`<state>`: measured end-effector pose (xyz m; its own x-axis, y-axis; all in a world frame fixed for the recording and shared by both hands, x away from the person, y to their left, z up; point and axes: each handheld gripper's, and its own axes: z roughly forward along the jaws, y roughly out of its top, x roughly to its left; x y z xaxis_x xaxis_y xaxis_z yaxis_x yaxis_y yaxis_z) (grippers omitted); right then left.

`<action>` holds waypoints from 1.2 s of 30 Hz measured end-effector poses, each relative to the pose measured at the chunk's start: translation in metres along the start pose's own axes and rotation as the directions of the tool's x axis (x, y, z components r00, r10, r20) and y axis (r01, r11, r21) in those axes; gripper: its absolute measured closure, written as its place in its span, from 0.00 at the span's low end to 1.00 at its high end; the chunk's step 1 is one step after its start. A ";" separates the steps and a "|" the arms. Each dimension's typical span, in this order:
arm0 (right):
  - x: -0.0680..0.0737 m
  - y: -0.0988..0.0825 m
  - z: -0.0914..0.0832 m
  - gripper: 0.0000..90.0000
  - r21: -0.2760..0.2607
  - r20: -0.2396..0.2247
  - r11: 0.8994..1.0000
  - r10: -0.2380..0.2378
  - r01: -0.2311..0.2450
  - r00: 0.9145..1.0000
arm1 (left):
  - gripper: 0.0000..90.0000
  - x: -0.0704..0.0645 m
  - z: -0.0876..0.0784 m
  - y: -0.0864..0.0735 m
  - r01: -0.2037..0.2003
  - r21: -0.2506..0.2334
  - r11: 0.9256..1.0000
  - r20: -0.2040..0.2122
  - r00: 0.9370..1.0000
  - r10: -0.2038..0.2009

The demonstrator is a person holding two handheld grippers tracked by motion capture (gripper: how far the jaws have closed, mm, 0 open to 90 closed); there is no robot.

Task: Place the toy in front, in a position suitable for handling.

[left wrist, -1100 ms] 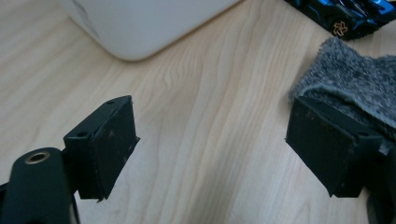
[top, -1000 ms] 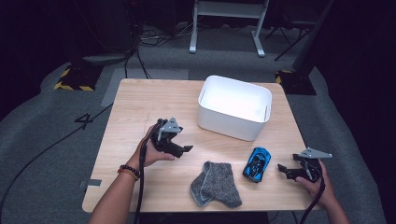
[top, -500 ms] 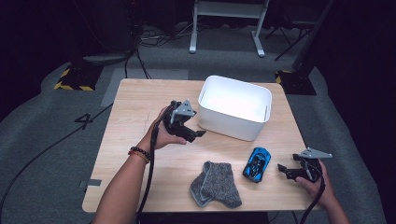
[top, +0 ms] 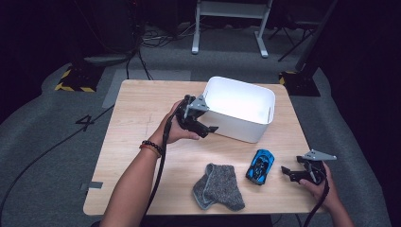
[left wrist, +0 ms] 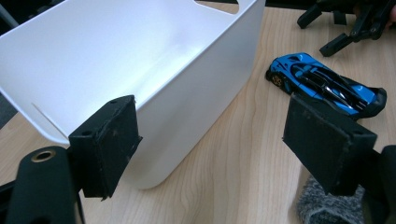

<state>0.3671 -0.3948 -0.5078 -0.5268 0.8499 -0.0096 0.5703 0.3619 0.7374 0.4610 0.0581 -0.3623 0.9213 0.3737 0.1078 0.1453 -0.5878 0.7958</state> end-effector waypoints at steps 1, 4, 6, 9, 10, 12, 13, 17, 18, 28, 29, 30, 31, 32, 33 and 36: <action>0.000 0.000 0.000 0.13 0.000 0.000 1.000 0.000 0.000 1.000 | 0.20 0.002 0.002 0.003 0.004 -0.001 1.000 0.003 1.000 -0.004; 0.000 0.000 0.000 0.13 0.000 0.000 1.000 0.000 0.000 1.000 | 0.20 0.004 0.005 0.005 0.008 -0.002 1.000 -0.002 1.000 -0.008; 0.000 0.000 0.000 0.13 0.000 0.000 1.000 0.000 0.000 1.000 | 0.20 0.005 0.010 0.008 0.008 0.003 1.000 0.008 1.000 -0.008; 0.000 0.000 0.000 0.13 0.000 0.000 1.000 0.000 0.000 1.000 | 0.20 0.002 0.014 0.008 -0.001 0.009 1.000 0.019 1.000 0.001; 0.000 0.000 0.000 0.13 0.000 0.000 1.000 0.000 0.000 1.000 | 0.20 0.001 0.016 0.008 -0.001 0.012 1.000 0.020 1.000 0.001; 0.000 0.000 0.000 0.13 0.000 0.000 1.000 0.000 0.000 1.000 | 0.20 0.002 0.017 0.008 -0.007 0.017 1.000 0.019 1.000 0.007; 0.000 0.000 0.000 0.13 0.000 0.000 1.000 0.000 0.000 1.000 | 0.20 0.002 0.020 0.008 -0.003 0.018 1.000 0.013 1.000 0.002; 0.000 0.000 0.000 0.13 0.000 0.000 1.000 0.000 0.000 1.000 | 0.22 0.003 0.026 0.009 0.004 0.017 1.000 0.022 1.000 -0.004; 0.000 0.000 0.000 0.13 0.000 0.000 1.000 0.000 0.000 1.000 | 0.23 0.001 0.032 0.011 -0.016 0.019 1.000 0.026 1.000 0.016; 0.000 0.000 0.000 0.13 0.000 0.000 1.000 0.000 0.000 1.000 | 0.28 -0.005 0.057 0.027 -0.044 -0.012 0.999 0.050 0.998 0.045; 0.000 0.000 0.000 0.13 0.000 0.000 1.000 0.000 0.000 1.000 | 0.27 -0.006 0.057 0.030 -0.047 -0.049 0.998 0.051 0.997 0.050; 0.000 0.000 0.000 0.13 0.000 0.000 1.000 0.000 0.000 1.000 | 0.27 -0.007 0.057 0.032 -0.048 -0.058 0.997 0.053 0.997 0.051; 0.000 0.000 0.000 0.13 0.000 0.000 1.000 0.000 0.000 1.000 | 0.28 -0.007 0.057 0.034 -0.056 -0.058 0.997 0.046 0.997 0.058; 0.000 0.000 0.000 0.13 0.000 0.000 1.000 0.000 0.000 1.000 | 0.27 -0.006 0.058 0.035 -0.059 -0.053 0.997 0.045 0.997 0.062; 0.000 0.000 0.000 0.13 0.000 0.000 1.000 0.000 0.000 1.000 | 0.27 -0.006 0.058 0.035 -0.059 -0.053 0.997 0.045 0.997 0.062; 0.000 0.000 0.000 0.13 0.000 0.000 1.000 0.000 0.000 1.000 | 0.27 0.003 0.068 0.037 -0.044 -0.006 0.999 0.045 0.998 0.044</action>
<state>0.3670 -0.3948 -0.5078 -0.5269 0.8499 -0.0096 0.5704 0.3620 0.7373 0.4936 -0.0112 -0.3725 0.9421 0.3146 0.1158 0.1027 -0.5997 0.7936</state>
